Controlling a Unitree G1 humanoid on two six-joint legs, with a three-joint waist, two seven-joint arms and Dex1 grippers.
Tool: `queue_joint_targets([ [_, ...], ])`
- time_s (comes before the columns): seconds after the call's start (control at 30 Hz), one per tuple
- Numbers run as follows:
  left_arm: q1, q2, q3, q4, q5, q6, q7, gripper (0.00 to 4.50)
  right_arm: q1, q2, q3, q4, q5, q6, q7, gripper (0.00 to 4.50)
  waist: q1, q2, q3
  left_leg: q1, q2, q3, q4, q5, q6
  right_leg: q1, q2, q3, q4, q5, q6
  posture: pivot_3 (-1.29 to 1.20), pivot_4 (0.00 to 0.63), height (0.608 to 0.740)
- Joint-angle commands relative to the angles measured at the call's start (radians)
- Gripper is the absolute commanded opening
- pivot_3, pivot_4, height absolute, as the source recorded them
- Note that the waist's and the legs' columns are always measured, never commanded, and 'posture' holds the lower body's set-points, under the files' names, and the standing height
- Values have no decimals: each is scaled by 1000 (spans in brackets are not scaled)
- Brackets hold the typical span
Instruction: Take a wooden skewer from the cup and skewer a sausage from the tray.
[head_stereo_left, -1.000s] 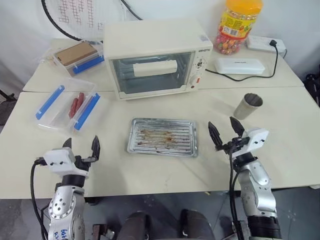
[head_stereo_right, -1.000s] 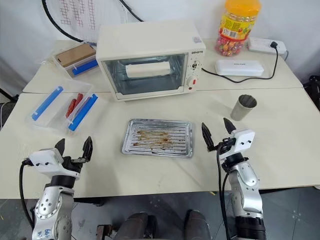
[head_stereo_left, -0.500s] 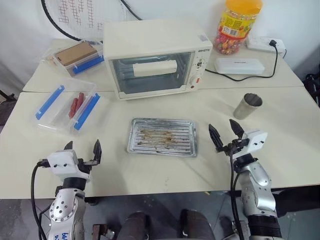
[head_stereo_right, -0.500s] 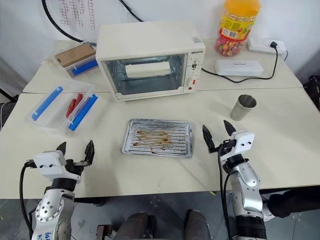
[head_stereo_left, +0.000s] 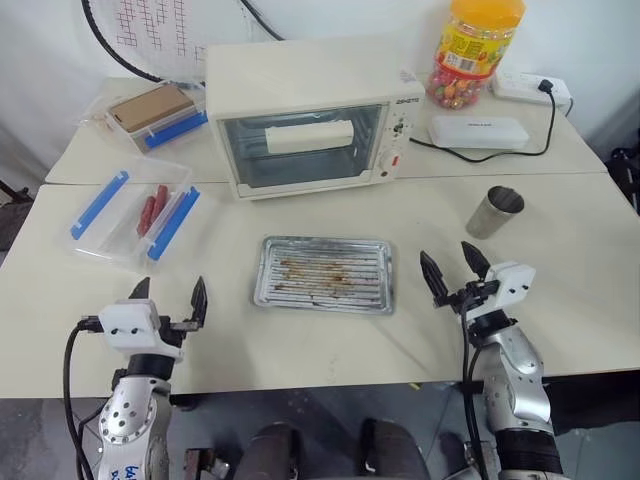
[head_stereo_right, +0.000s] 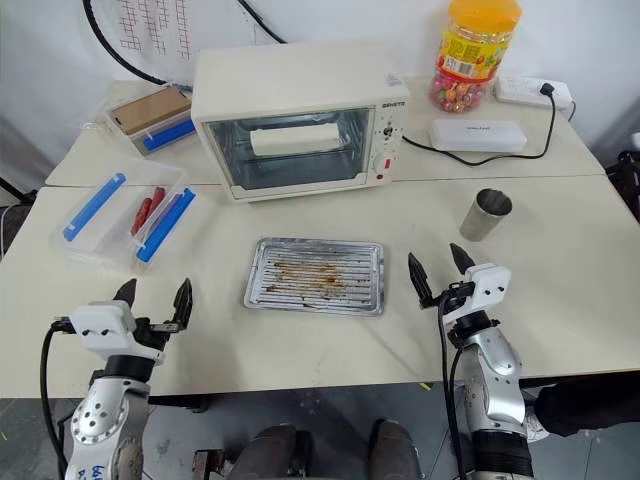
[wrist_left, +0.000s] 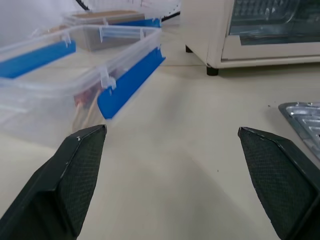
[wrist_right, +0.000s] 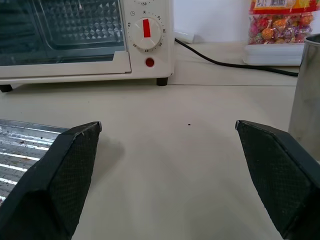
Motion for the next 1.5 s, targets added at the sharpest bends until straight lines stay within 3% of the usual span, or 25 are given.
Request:
queue_joint_targets([
  [0.03,-18,9,13,26,-20,-55,-29,4475,4,-1,0,-28,-3,-28,8,4500,0,0,0,0,0,0,0,0,0,0,0,0,0,0,0,0,150,740],
  [1.0,-66,47,13,120,13,-72,-34,4475,62,0,15,-106,-18,-8,-31,4500,0,0,0,0,0,0,0,0,0,0,0,0,0,0,0,0,150,740],
  [1.5,-26,-42,29,90,-72,-66,5,4475,34,-1,24,-152,-51,-8,-77,4500,0,0,0,0,0,0,0,0,0,0,0,0,0,0,0,0,150,740],
])
